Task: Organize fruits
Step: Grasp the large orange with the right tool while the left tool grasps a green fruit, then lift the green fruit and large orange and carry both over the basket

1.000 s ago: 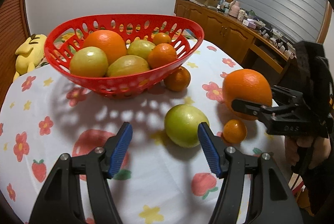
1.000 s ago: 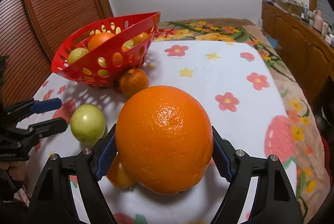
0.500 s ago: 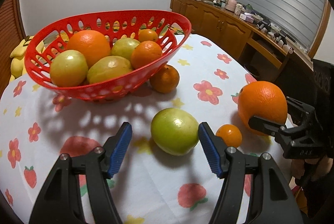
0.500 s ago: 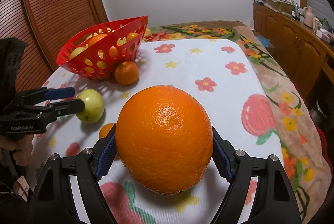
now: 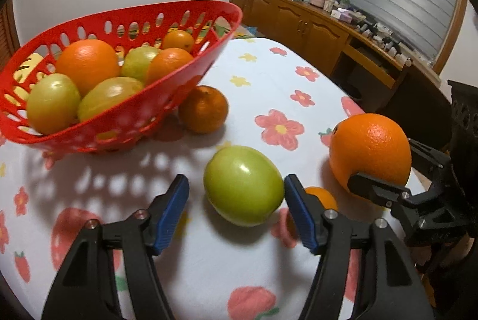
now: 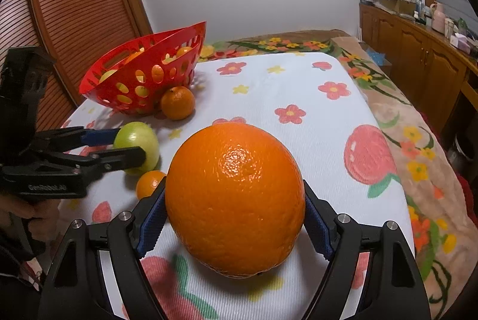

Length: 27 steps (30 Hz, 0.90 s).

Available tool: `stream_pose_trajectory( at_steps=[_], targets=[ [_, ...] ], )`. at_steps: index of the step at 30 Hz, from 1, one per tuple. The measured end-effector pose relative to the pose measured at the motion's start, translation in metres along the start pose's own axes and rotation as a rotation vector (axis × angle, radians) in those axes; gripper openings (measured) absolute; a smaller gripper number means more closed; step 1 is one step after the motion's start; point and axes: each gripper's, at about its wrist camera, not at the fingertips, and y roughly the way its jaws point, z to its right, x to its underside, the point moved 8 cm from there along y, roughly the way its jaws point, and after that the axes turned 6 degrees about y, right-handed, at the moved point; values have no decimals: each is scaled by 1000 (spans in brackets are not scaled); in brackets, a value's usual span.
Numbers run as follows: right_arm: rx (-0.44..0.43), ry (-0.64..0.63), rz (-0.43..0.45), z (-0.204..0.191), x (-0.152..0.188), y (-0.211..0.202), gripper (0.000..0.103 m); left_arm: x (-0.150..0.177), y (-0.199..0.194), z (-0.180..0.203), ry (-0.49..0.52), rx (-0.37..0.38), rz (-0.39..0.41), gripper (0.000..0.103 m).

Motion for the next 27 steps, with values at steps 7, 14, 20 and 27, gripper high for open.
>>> stream_pose_trajectory(
  at_steps=[7,14,20,27],
  targets=[
    [0,1,6,0,0,0,82,-1,0,4,-3,21,3,52],
    [3,8,12,1,0,0,82,2,-8,0,-7,-15,18,52],
    [4,8,12,1,0,1,82,2,-26,-5,-13,-23,47,52],
    [9,1,9,0,-1,0,82,-8,-57,-17,-28,-33,108,52]
  ],
)
